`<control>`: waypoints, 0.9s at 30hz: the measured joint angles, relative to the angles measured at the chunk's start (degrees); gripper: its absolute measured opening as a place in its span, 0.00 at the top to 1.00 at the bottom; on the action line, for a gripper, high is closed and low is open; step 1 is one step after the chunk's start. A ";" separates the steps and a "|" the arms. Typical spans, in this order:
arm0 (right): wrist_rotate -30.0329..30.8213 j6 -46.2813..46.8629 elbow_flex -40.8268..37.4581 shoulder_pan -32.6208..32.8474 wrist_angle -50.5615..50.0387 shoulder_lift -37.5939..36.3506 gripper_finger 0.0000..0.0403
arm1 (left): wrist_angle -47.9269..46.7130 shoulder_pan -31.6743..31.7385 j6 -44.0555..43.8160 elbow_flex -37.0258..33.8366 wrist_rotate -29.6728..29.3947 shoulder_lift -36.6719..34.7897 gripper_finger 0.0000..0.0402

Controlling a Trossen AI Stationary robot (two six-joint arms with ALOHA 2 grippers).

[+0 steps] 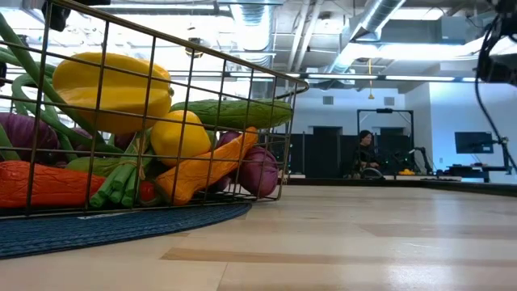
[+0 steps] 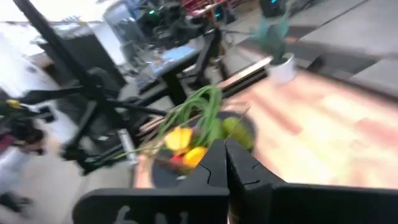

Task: Build produce basket
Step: Return to Home Position

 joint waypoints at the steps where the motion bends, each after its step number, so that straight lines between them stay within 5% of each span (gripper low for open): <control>1: 0.00 -0.47 -2.67 0.68 3.80 -1.02 1.00 | 0.00 0.00 -0.44 0.00 0.11 0.00 1.00; 8: -6.18 -4.81 -10.68 3.88 16.22 -7.53 1.00 | 0.02 0.00 -4.89 0.00 7.50 0.00 1.00; 14: -10.72 -21.86 -10.65 4.55 24.42 -16.25 1.00 | -0.05 -0.02 -10.58 0.00 15.47 0.02 1.00; 21: -10.77 -50.50 -14.48 4.39 42.96 -23.48 1.00 | -5.31 0.36 -9.79 -0.24 5.53 0.02 1.00; 27: -10.18 -60.04 -21.79 1.09 59.92 -24.94 1.00 | -7.45 3.51 -4.60 0.19 -1.29 -0.20 1.00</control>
